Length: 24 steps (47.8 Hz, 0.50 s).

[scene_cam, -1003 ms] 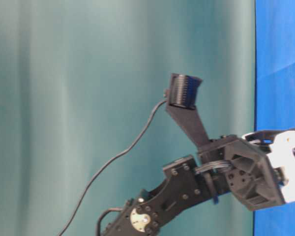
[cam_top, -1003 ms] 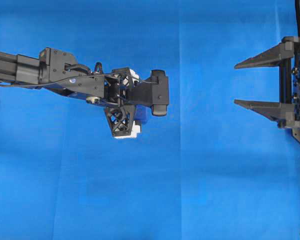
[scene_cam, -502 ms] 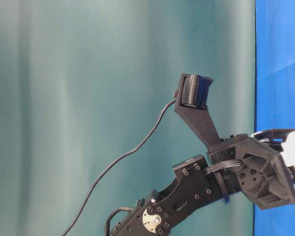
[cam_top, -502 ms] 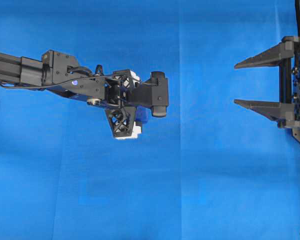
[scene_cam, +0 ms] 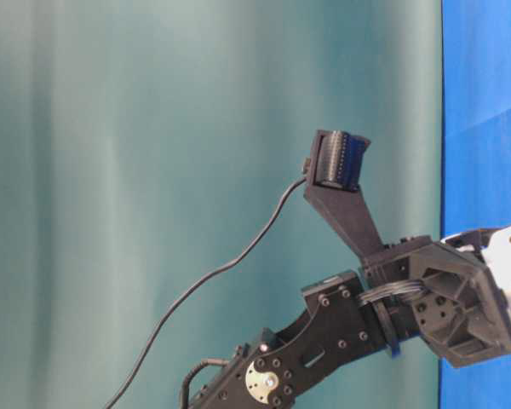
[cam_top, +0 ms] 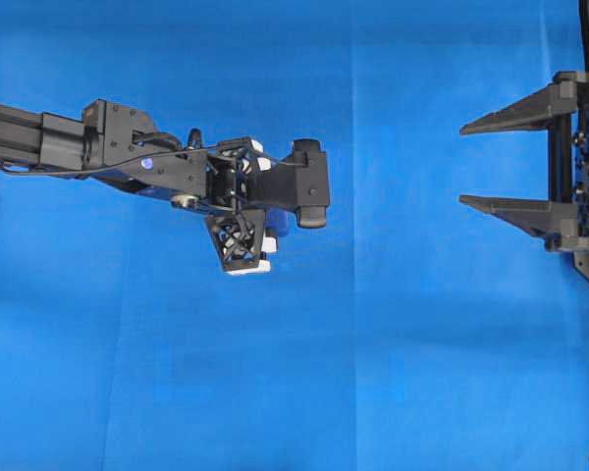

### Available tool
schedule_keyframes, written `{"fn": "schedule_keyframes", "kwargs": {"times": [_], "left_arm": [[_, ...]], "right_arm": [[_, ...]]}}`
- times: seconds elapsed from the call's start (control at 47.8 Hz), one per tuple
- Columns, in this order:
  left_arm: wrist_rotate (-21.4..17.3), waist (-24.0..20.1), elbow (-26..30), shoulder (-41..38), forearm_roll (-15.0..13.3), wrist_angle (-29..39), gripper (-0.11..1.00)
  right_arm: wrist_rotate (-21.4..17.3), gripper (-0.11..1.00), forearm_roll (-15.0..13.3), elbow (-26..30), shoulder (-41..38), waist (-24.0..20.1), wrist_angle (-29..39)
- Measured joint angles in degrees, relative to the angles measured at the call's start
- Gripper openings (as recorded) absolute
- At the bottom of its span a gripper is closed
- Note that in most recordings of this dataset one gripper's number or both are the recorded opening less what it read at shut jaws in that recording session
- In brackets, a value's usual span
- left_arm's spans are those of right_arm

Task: Handover the blue block to the right arm after grasping it with the left arm, then place it in the designated position.
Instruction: 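Close the left gripper on the blue cube and lift it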

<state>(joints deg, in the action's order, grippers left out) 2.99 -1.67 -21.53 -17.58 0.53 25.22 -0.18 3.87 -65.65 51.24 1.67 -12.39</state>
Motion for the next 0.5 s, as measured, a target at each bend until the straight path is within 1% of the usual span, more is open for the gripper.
{"fn": "schedule_keyframes", "kwargs": {"times": [0.314,0.502], "left_arm": [[-0.1,0.4,0.2,0.1,0.0,0.4,0.49],[-0.2,1.3,1.0,1.9,0.0,4.1,0.49]], "right_arm": [[0.0,0.96,-0.1,0.1,0.0,0.0,0.0],[0.0,0.96,0.0,0.2,0.0,0.0,0.0]]}}
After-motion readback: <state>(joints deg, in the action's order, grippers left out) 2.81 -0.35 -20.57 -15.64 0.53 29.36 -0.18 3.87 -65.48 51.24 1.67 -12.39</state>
